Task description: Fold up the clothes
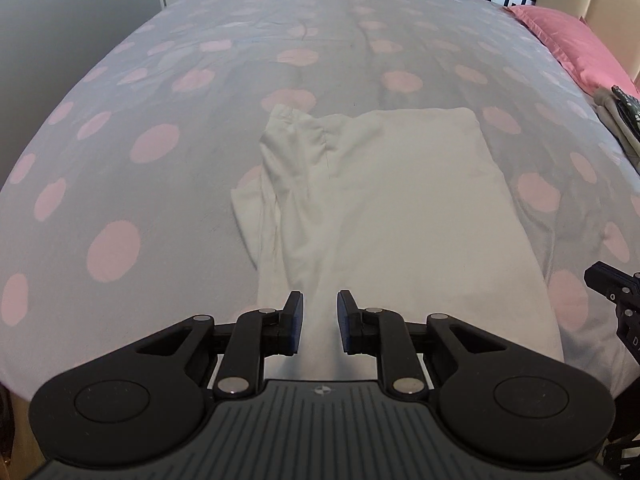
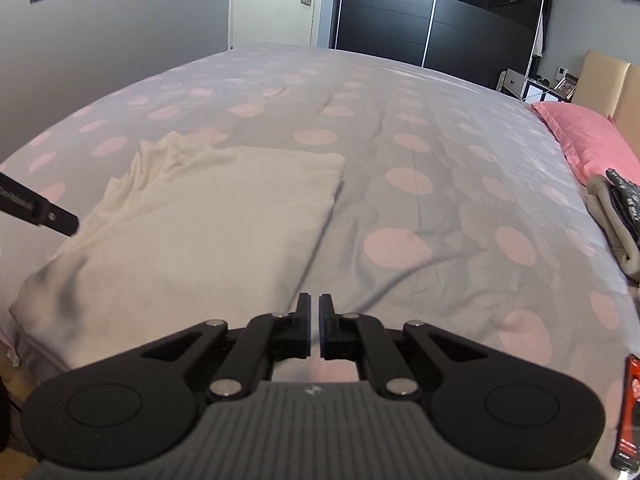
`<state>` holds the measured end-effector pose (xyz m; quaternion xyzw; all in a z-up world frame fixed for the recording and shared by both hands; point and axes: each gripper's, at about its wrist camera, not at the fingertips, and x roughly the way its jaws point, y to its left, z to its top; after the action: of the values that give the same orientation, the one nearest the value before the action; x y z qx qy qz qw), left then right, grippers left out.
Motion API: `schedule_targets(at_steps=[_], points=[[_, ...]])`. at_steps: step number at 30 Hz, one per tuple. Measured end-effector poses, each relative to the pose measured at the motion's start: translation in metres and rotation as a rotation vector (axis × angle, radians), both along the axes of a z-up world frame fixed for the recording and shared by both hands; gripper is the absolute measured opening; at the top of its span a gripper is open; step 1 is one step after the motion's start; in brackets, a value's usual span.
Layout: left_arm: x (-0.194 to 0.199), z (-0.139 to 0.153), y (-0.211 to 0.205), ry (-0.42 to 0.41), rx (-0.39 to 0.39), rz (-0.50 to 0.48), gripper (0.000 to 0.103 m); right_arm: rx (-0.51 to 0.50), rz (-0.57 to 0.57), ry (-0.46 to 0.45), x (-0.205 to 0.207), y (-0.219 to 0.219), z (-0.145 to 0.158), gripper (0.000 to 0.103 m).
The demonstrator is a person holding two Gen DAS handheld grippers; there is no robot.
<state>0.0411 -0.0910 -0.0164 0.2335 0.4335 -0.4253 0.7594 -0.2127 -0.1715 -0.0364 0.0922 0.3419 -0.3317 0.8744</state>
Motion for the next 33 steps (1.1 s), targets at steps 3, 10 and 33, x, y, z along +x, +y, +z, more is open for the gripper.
schedule_targets(at_steps=[3, 10, 33], points=[[0.007, -0.009, -0.005, 0.005, -0.009, 0.015, 0.017, 0.02, -0.01, -0.024, 0.01, -0.008, -0.002, 0.006], [0.018, -0.025, -0.016, 0.02, 0.008, 0.028, 0.017, 0.081, -0.012, -0.062, 0.033, -0.025, -0.01, 0.006], [0.031, -0.048, -0.023, 0.084, 0.048, 0.009, 0.017, 0.18, -0.037, -0.003, 0.057, -0.047, -0.045, 0.004]])
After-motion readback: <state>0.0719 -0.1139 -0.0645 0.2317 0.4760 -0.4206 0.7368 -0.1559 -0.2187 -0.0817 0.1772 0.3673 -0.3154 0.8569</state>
